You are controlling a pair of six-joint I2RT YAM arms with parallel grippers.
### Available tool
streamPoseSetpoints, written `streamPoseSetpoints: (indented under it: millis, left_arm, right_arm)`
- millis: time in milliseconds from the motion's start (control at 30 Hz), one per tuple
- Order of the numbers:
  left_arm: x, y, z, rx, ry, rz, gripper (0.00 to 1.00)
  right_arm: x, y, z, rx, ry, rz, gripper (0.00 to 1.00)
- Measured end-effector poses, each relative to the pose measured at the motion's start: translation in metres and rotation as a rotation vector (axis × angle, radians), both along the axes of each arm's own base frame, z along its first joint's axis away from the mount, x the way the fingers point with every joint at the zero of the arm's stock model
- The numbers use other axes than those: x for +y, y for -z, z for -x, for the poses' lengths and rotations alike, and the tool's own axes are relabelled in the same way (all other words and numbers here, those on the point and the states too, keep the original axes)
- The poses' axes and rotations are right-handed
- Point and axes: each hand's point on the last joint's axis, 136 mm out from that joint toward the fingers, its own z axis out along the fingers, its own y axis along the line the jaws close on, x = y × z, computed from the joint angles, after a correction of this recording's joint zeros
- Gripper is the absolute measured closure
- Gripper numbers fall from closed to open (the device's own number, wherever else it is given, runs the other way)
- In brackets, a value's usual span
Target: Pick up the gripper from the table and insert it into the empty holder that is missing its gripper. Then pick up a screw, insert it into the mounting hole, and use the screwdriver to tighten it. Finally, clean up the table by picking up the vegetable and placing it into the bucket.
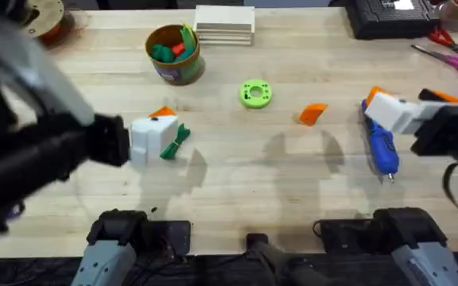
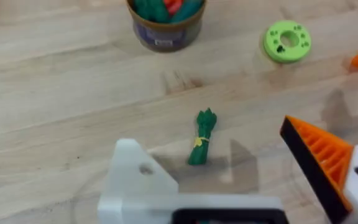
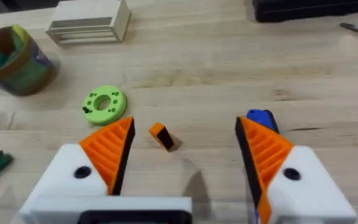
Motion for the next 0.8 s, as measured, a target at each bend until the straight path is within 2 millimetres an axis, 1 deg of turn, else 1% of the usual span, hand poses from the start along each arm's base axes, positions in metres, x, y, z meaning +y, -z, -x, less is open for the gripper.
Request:
streamPoseSetpoints:
  millis: [100,200,333,400,433,500,567,600,633,667,700,800]
  left_arm:
    - [-0.002,0.008,-0.012,0.092,0.021,-0.001,0.014]
    - [-0.003,0.022,-0.021,0.171,0.028,-0.004,0.014]
    - [-0.003,0.044,-0.027,0.285,0.033,-0.005,0.014]
    - [-0.005,0.05,-0.032,0.314,0.039,0.003,0.013]
    - [-0.007,0.052,-0.035,0.322,0.045,0.013,0.037]
    - [-0.01,0.056,-0.041,0.333,0.059,0.028,0.311]
    - [-0.013,0.06,-0.044,0.352,0.069,0.041,0.644]
    - [-0.014,0.061,-0.044,0.359,0.074,0.046,0.779]
    - [-0.016,0.062,-0.044,0.362,0.082,0.051,0.943]
    - [-0.018,0.062,-0.044,0.36,0.091,0.052,0.93]
    - [-0.02,0.061,-0.043,0.358,0.105,0.048,0.8]
    - [-0.031,0.058,-0.041,0.345,0.148,0.049,0.31]
  right_arm:
    - [0.001,-0.006,-0.005,0.023,-0.007,-0.004,0.063]
    - [0.002,-0.001,-0.006,0.049,-0.01,-0.005,0.063]
    - [0.002,-0.001,-0.006,0.052,-0.01,-0.006,0.063]
    - [0.002,-0.001,-0.006,0.053,-0.01,-0.005,0.063]
    - [0.002,-0.001,-0.006,0.052,-0.01,-0.006,0.063]
    - [0.002,-0.001,-0.006,0.053,-0.01,-0.005,0.062]
    - [0.002,-0.001,-0.006,0.052,-0.01,-0.006,0.063]
    - [0.002,-0.001,-0.006,0.052,-0.01,-0.005,0.062]
    - [0.002,-0.001,-0.006,0.053,-0.01,-0.006,0.062]
    - [0.002,-0.001,-0.006,0.052,-0.01,-0.006,0.062]
    - [0.002,-0.001,-0.006,0.052,-0.01,-0.006,0.065]
    - [0.002,-0.001,-0.006,0.053,-0.01,-0.006,0.064]
